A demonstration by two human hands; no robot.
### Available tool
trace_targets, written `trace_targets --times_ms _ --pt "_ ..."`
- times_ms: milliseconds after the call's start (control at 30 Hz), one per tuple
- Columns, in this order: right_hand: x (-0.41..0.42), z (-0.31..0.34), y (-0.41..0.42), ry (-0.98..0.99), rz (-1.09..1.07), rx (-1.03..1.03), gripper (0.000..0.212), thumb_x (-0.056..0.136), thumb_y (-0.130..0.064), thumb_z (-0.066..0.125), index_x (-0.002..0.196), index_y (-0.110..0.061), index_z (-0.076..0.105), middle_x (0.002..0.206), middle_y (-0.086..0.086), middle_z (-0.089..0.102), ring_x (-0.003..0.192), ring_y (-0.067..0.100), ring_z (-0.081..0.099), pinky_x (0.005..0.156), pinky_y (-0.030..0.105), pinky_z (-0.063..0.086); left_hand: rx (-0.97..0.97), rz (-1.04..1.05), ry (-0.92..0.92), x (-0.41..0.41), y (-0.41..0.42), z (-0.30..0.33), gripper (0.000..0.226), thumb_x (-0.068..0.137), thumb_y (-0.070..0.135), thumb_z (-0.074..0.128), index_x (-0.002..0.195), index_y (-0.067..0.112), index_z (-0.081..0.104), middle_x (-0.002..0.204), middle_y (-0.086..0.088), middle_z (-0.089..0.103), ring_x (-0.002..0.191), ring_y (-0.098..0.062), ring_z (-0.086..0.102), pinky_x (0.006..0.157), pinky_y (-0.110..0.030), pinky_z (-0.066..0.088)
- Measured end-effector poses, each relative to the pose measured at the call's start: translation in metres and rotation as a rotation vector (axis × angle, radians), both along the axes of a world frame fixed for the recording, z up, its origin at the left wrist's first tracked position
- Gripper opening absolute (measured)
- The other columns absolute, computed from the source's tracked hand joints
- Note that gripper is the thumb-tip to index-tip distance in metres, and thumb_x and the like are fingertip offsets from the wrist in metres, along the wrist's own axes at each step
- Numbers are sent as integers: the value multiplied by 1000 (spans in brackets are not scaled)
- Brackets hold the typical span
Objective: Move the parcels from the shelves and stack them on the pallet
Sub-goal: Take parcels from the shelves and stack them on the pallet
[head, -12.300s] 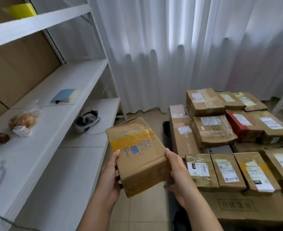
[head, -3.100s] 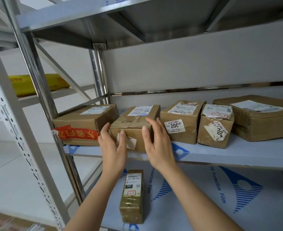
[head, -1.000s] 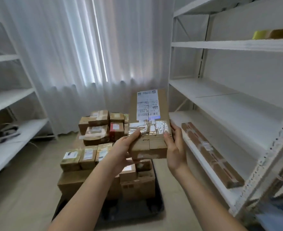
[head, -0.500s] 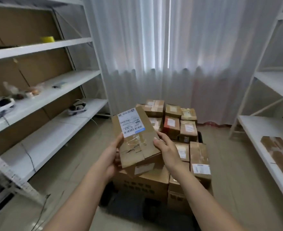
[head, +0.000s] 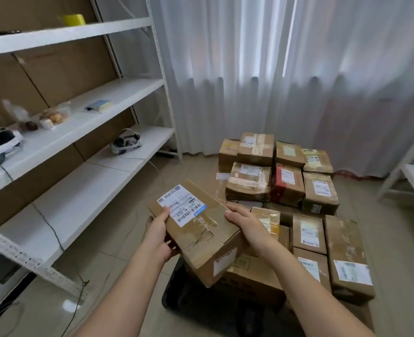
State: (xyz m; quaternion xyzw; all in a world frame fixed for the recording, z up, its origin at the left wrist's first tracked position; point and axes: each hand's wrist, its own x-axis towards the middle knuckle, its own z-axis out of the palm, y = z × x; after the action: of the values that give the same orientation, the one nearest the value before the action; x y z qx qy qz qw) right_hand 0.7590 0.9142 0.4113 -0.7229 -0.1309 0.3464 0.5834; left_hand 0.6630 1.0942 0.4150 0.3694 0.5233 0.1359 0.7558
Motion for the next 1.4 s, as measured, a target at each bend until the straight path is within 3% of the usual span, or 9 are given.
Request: trace_targets --times_ms 200,333,467,567,700,900,1000,1167,1400 --pt "19 -60 60 241 -337 -188 80 83 -73 52 150 -42 20 146 7 40 123 30 49 93 49 51 -77 -20 41 48 81 -47 66 88 24 69 143 36 35 119 -7 63 102 -32 61 81 -64 50" --pt "12 -82 96 440 -370 -83 72 86 -50 68 143 -44 23 120 -1 55 104 22 59 79 49 60 -102 -102 79 67 121 -70 68 84 15 71 138 38 37 121 -10 63 104 -38 61 85 -73 42" --pt "17 -99 114 458 -464 -71 57 87 -40 70 132 -38 35 121 2 60 105 25 62 83 54 58 -158 -170 136 82 140 -88 70 83 23 75 142 29 40 118 -12 61 97 -33 61 71 -56 56" --pt "29 -100 128 429 -550 -61 47 89 -32 68 128 -29 42 115 4 62 98 26 64 72 50 61 -163 -228 120 95 141 -89 63 84 30 76 138 19 46 110 -11 64 91 -28 61 75 -47 53" --pt "58 -99 150 410 -653 -38 48 87 -36 70 127 -29 43 117 3 61 100 26 63 78 51 59 -181 -433 101 121 137 -78 39 86 30 75 118 17 58 102 -9 64 94 -32 59 99 -59 44" --pt "116 -80 171 413 -643 107 55 89 -32 69 134 -27 38 117 4 61 100 25 63 63 39 57 -118 -447 48 172 148 -49 45 83 23 77 121 17 56 111 -11 63 111 -39 57 91 -59 50" --pt "142 -76 183 385 -642 137 62 88 -33 70 138 -26 34 121 5 59 103 25 62 72 44 59 -55 -444 41 198 153 -39 48 84 24 75 126 16 55 110 -11 65 110 -37 59 97 -58 48" --pt "183 -64 204 349 -539 87 69 86 -44 70 139 -28 29 126 8 55 109 27 60 81 45 59 -7 -417 100 237 169 -19 45 86 24 75 124 12 53 101 -13 64 91 -29 61 72 -44 51" --pt "249 -81 239 360 -420 -41 62 90 -47 63 138 -18 37 114 4 62 99 21 64 65 28 53 -40 -450 165 310 217 -34 41 92 23 67 128 6 55 95 -15 63 82 -28 60 60 -40 46"
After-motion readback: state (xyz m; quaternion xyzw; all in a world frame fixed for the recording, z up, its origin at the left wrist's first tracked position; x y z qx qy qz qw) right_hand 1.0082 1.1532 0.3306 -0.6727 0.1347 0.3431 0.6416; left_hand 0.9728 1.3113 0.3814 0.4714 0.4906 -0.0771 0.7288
